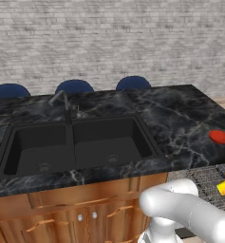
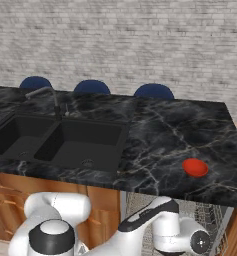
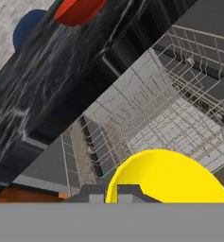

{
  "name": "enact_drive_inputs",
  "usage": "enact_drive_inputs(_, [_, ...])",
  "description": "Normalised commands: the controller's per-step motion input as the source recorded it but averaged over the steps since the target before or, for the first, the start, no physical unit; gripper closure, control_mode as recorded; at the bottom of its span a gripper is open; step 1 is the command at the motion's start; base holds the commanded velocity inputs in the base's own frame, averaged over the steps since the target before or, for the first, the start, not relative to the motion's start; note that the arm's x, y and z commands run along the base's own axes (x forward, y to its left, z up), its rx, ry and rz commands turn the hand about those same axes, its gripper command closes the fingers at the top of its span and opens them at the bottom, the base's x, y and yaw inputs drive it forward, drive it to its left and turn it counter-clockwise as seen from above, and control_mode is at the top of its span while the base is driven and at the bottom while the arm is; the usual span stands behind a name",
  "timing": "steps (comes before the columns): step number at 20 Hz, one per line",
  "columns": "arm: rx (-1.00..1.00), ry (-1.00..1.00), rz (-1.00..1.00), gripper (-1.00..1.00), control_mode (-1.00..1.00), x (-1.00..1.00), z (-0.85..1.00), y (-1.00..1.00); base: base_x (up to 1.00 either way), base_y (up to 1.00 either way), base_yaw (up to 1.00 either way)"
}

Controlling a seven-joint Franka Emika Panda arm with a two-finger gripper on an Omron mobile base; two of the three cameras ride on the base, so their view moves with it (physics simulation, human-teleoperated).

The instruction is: Pick up the cup and bowl from the counter, place them in the dishwasher, and close the dishwasher door.

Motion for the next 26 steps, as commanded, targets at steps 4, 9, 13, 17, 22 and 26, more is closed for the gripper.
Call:
enact_drive_inputs(4, [-0.01,0.09,-0.04,1.0,-1.0,0.05,-0.37,-0.04,0.0,0.0,0.0])
enact_drive_inputs(9, [0.0,0.07,-0.02,1.0,-1.0,0.17,-0.34,-0.13,0.0,0.0,0.0])
enact_drive_inputs(13, [0.0,0.07,-0.04,1.0,-1.0,0.23,-0.22,-0.22,0.0,0.0,0.0])
enact_drive_inputs(17, [0.0,0.01,-0.02,1.0,-1.0,0.36,-0.01,-0.35,0.0,0.0,0.0])
enact_drive_inputs(22, [0.0,0.0,-0.01,1.0,-1.0,0.23,-0.08,-0.33,0.0,0.0,0.0])
enact_drive_inputs(26, [0.03,0.0,0.0,1.0,-1.0,0.13,-0.32,-0.29,0.0,0.0,0.0])
